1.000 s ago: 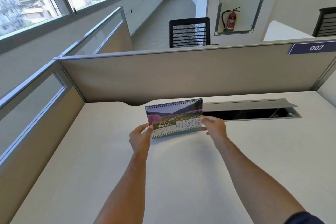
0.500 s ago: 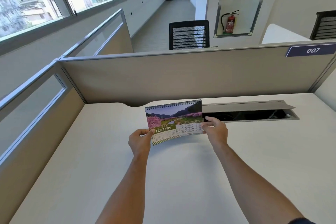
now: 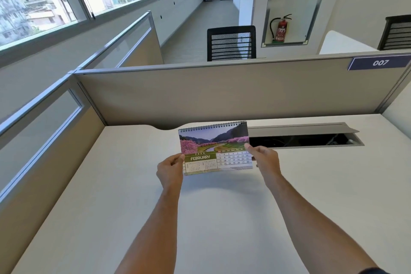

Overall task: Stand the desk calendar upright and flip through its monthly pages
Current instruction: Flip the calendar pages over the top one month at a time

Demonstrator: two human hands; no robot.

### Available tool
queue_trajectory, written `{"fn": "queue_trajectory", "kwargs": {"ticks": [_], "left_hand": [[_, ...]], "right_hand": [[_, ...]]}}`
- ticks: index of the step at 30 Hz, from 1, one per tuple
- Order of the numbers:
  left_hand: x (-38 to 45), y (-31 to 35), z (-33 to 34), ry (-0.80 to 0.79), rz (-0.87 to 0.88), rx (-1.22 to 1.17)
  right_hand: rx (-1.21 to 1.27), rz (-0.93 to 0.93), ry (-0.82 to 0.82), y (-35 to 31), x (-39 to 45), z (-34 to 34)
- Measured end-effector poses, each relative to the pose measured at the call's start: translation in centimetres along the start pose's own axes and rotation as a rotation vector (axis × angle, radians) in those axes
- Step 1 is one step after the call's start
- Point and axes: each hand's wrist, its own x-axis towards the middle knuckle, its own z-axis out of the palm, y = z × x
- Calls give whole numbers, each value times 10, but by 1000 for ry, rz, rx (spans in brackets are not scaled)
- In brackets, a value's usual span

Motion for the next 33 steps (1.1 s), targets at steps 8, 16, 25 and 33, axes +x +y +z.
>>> {"fn": "queue_trajectory", "kwargs": {"ticks": [8, 16, 25, 33], "left_hand": [[27, 32, -5, -178, -136, -263], [27, 60, -2, -327, -127, -329], [26, 52, 3, -283, -143, -338], [23, 46, 3, -275, -145, -333]], "right_hand": [[337, 81, -484, -55, -2, -4], [661, -36, -655, -103, 4, 0], [145, -10, -3, -49, 18, 8], [-102, 44, -221, -12, 19, 19]]}}
